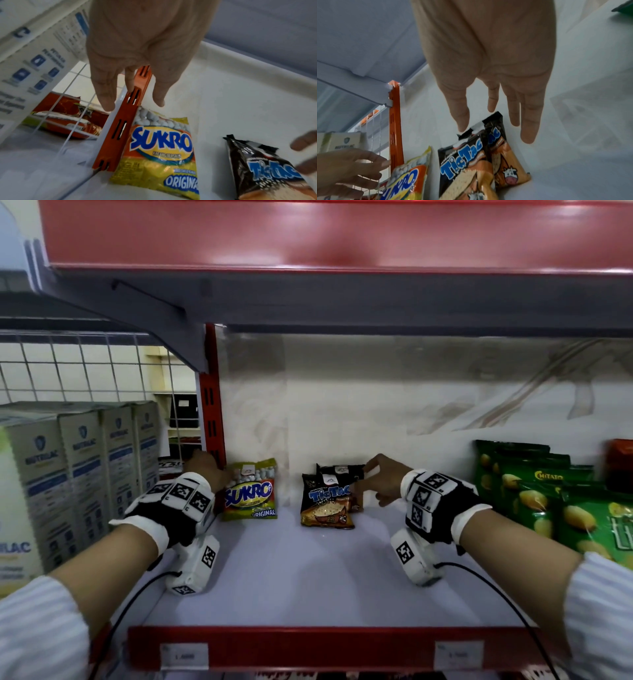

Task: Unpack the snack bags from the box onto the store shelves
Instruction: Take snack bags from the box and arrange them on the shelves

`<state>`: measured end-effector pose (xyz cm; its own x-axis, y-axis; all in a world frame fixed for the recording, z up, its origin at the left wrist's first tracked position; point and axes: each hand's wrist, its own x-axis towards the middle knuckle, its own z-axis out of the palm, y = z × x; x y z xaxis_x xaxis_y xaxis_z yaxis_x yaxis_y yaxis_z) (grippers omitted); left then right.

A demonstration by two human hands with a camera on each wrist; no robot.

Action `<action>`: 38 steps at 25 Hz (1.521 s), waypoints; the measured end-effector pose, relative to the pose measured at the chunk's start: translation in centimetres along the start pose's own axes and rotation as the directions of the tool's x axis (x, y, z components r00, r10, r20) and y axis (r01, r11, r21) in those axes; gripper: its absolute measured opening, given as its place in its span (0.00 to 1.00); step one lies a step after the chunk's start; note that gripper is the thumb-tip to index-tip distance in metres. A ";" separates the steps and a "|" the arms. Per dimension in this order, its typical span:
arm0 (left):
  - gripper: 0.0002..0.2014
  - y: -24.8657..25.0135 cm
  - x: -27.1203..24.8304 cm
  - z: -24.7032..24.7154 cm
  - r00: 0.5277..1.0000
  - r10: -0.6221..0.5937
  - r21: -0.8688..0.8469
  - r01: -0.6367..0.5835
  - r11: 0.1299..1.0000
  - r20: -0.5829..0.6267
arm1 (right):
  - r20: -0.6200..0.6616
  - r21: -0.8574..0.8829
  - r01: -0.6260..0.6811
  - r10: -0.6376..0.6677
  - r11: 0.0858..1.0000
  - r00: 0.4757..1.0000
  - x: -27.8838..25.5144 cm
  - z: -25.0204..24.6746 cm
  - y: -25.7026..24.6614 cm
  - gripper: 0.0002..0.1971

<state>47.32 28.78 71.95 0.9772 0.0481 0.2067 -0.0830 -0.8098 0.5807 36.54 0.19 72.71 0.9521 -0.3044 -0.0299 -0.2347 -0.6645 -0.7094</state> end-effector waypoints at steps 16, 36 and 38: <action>0.04 17.2 -20.0 3.8 0.922 0.386 -0.324 -0.374 0.869 -0.032 | -0.393 0.387 0.467 -0.316 0.795 0.864 -13.5 -8.8 4.4 0.07; 0.05 11.9 -44.7 32.0 0.932 0.211 -0.610 0.014 0.792 0.296 | -0.137 0.425 0.329 -0.299 0.844 0.944 -25.5 0.5 38.0 0.01; 0.03 9.9 -45.0 35.1 0.920 0.151 -0.569 0.090 0.817 0.362 | -0.104 0.440 0.215 -0.188 0.872 0.977 -25.2 2.9 41.0 0.03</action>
<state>9.33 -1.95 40.74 0.9571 -0.2896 -0.0074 -0.0911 -0.3250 0.9413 3.48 -17.42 42.33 0.9537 -0.2431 0.1772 0.0860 -0.3442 -0.9350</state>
